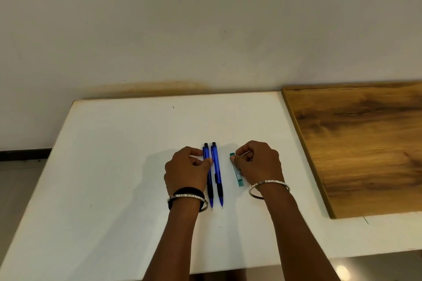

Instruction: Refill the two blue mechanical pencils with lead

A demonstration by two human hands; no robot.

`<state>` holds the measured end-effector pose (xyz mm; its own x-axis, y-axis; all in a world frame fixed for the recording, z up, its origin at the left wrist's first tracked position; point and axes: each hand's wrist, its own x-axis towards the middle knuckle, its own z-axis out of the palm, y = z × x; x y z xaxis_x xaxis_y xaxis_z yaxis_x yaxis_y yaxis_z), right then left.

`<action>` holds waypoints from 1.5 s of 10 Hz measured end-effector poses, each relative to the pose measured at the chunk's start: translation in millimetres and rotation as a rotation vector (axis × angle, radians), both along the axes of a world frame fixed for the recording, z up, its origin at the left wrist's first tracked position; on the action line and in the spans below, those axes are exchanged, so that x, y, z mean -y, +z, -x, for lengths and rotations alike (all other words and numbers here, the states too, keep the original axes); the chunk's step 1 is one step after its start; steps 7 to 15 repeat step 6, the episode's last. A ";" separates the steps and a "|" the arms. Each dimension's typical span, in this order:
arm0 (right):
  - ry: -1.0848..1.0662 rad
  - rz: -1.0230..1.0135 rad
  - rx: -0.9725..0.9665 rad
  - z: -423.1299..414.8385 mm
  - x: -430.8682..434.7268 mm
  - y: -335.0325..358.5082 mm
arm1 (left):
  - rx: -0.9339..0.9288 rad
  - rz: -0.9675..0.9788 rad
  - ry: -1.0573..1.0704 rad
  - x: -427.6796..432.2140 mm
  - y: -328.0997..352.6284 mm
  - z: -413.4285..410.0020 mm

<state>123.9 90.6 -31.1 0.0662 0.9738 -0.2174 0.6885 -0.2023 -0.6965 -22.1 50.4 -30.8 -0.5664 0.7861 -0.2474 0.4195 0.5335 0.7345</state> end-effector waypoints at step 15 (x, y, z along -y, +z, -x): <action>-0.032 -0.010 0.003 0.2 -0.3 3.0 | -0.046 -0.075 0.061 2.9 2.2 8.1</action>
